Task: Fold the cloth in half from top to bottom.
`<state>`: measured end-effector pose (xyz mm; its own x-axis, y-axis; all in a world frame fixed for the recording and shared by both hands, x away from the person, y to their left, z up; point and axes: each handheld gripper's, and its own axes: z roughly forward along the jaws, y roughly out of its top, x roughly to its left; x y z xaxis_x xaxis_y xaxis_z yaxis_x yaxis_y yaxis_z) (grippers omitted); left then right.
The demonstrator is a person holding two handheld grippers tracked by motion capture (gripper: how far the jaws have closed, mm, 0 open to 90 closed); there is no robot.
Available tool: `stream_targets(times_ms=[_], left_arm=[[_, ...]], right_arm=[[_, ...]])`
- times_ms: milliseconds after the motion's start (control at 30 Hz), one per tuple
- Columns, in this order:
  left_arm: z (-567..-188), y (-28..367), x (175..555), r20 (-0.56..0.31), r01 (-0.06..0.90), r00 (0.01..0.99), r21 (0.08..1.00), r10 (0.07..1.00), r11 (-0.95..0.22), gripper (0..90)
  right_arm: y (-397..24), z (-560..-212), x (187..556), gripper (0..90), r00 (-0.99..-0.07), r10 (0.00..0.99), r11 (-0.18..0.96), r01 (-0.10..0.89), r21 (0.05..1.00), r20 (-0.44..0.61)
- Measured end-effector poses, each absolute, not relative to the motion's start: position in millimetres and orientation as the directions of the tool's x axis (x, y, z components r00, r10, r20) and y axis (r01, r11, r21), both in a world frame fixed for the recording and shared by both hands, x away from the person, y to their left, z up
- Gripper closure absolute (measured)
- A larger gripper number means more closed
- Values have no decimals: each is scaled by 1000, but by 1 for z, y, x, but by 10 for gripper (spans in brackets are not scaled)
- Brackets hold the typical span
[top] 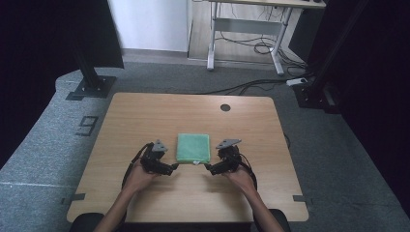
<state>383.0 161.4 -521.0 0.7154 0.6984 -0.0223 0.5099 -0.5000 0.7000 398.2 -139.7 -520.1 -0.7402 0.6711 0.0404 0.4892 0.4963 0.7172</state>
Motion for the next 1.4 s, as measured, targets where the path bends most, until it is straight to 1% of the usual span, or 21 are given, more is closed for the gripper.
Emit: stream_targets(times_ms=[167,333,767,1033,1400], left_arm=[[-520,169,377,-2,501,711,703,703,-505,66],[-516,176,370,15,494,707,705,707,-509,31],[-506,195,351,59,466,710,707,701,-532,2],[-508,212,339,57,476,696,709,716,-520,0],[-528,230,331,32,513,671,701,741,-495,0]], right_arm=[[-146,-516,393,0,-736,676,493,483,724,31],[-155,-512,386,0,-740,672,513,465,721,-1],[-179,-503,371,0,-725,689,494,456,741,-13],[-194,-508,361,0,-703,711,476,472,742,-9],[-206,-526,354,0,-684,730,466,501,729,4]])
